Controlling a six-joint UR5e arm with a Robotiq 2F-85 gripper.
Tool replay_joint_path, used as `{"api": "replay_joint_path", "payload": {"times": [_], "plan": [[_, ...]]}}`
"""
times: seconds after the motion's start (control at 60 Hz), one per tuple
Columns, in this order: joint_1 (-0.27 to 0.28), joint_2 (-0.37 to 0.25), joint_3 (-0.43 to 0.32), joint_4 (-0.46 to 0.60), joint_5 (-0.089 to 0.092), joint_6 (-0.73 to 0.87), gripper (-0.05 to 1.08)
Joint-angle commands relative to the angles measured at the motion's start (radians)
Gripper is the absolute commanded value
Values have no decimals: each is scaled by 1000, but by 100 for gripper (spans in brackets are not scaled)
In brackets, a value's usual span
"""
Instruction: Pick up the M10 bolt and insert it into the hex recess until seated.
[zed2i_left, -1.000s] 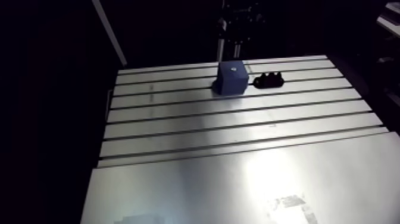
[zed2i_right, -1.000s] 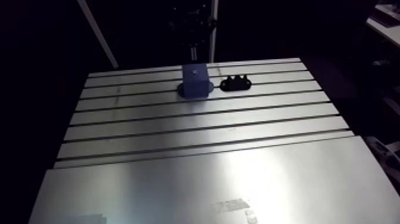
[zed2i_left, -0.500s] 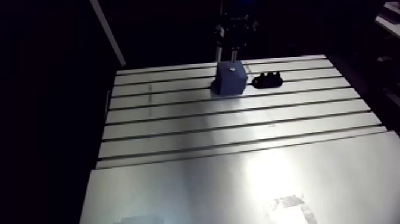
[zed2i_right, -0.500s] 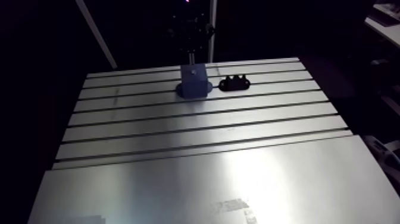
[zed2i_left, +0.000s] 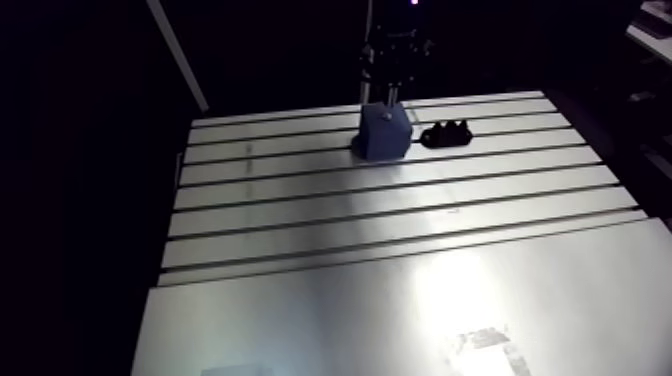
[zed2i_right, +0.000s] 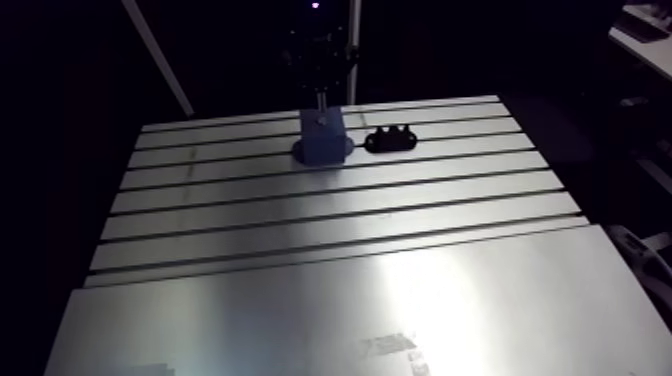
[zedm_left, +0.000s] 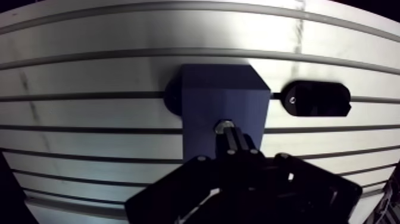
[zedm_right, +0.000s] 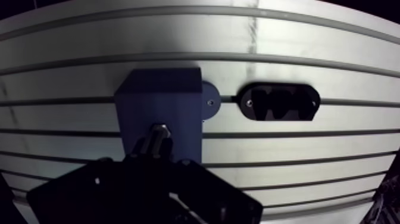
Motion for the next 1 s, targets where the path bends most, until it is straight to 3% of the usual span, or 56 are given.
{"api": "replay_joint_path", "payload": {"times": [0.017,1.0], "plan": [[0,0,4,0,3,0,108],[3,0,33,-35,3,-3,108]]}}
